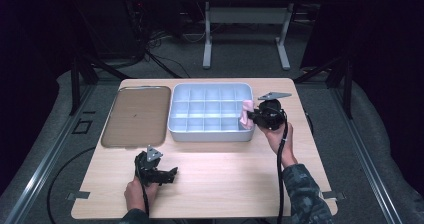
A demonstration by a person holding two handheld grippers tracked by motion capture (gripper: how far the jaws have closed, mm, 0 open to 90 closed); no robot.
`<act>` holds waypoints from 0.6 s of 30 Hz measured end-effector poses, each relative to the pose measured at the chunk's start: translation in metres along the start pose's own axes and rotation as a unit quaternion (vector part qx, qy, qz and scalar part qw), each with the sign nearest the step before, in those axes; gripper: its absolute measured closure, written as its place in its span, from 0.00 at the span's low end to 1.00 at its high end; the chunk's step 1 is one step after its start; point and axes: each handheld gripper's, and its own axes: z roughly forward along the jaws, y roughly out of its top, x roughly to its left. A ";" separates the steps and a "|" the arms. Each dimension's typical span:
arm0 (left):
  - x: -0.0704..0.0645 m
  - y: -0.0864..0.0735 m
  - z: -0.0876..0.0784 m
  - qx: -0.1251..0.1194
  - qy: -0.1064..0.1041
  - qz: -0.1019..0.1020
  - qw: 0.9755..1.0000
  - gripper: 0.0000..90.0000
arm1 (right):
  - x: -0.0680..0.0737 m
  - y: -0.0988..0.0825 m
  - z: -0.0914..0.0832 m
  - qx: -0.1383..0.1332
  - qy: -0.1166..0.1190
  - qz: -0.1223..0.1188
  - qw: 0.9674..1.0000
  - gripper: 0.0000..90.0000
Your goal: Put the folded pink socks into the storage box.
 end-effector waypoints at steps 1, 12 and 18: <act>0.000 0.000 0.000 0.000 0.000 0.000 1.000 0.00 | 0.000 0.000 0.005 0.004 -0.002 -0.003 1.000 0.84; 0.000 0.000 0.000 0.000 0.000 0.000 1.000 0.00 | 0.011 -0.003 0.036 0.046 -0.049 -0.054 0.996 0.84; 0.000 0.000 0.000 0.000 0.000 0.000 1.000 0.00 | 0.010 -0.005 0.042 0.061 -0.061 -0.057 0.995 0.83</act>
